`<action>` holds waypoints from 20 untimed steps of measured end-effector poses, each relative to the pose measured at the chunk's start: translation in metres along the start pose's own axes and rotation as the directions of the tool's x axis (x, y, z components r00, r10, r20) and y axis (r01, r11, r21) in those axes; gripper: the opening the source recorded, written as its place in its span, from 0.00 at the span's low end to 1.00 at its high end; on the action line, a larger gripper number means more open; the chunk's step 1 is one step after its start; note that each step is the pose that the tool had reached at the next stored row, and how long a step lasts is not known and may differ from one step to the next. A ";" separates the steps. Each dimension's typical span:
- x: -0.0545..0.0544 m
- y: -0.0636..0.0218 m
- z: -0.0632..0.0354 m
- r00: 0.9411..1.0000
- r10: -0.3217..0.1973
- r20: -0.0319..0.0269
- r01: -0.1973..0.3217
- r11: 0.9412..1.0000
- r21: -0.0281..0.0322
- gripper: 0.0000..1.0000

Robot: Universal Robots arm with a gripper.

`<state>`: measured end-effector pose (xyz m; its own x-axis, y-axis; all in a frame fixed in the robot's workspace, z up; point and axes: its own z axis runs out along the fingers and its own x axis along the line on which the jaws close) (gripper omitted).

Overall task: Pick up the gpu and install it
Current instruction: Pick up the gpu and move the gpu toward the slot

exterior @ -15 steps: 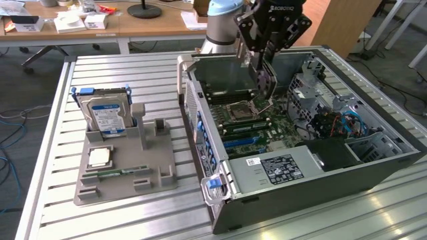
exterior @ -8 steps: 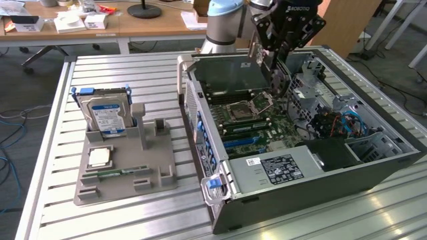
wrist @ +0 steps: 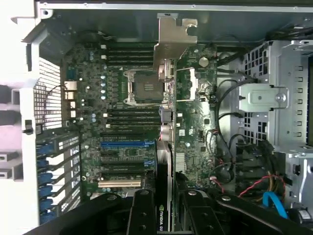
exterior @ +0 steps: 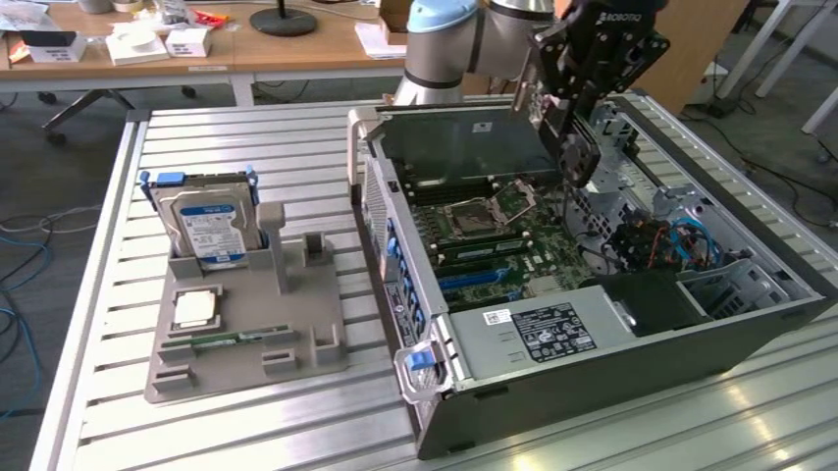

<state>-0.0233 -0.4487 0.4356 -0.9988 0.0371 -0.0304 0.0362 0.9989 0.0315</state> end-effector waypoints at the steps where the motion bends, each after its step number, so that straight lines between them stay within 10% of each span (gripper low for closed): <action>1: -0.004 0.0002 0.0001 1.000 0.000 0.000 0.000 1.000 0.000 0.26; 20: -0.064 0.0034 0.0020 1.000 0.000 0.000 0.000 1.000 0.000 0.26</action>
<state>0.0405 -0.4476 0.4356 -0.9988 0.0372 -0.0304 0.0363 0.9988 0.0314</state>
